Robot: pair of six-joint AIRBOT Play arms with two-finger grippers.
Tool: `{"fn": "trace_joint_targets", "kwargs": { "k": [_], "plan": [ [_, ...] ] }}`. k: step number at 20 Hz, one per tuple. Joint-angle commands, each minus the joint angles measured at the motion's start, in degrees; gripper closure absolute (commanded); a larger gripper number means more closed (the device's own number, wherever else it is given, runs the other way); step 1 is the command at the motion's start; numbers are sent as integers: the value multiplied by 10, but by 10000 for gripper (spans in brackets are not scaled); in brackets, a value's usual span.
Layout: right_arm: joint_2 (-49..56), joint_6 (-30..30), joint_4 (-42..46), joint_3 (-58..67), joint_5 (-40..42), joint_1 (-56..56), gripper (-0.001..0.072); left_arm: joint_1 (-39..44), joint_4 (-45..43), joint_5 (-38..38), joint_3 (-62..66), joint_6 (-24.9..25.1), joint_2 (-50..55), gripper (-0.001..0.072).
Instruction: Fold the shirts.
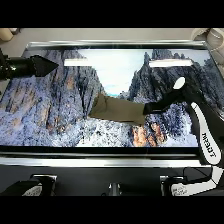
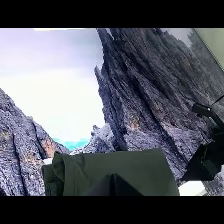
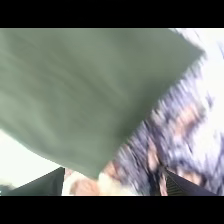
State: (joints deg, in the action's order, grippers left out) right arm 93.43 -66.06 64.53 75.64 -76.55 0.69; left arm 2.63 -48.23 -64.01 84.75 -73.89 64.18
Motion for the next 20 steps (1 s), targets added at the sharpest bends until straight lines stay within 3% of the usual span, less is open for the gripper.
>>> {"fn": "trace_joint_targets", "kwargs": {
  "k": [1, 5, 6, 8, 11, 17, 20],
  "plan": [
    [13, -16, -70, -58, 56, 24, 65, 2, -2, -1, -4, -11, -1, 681],
    [58, 21, -215, -61, 106, -1, 90, 15, 0, -1, -4, -11, -1, 681],
    [66, 38, -244, -61, 113, -9, 202, 18, -1, -1, -4, -11, -1, 681],
    [68, 57, -268, -58, 127, -13, 698, 18, -1, -1, -4, -11, -1, 681],
    [48, 139, -281, -7, 90, 32, 698, 18, -6, -1, -4, -11, -1, 680],
    [-42, 113, -185, 106, -30, 242, 698, 18, -21, -1, -5, -11, 4, 680],
    [-87, 103, -160, 108, -36, 350, 698, 19, -24, -1, -5, -11, 9, 680]
  ]
}}
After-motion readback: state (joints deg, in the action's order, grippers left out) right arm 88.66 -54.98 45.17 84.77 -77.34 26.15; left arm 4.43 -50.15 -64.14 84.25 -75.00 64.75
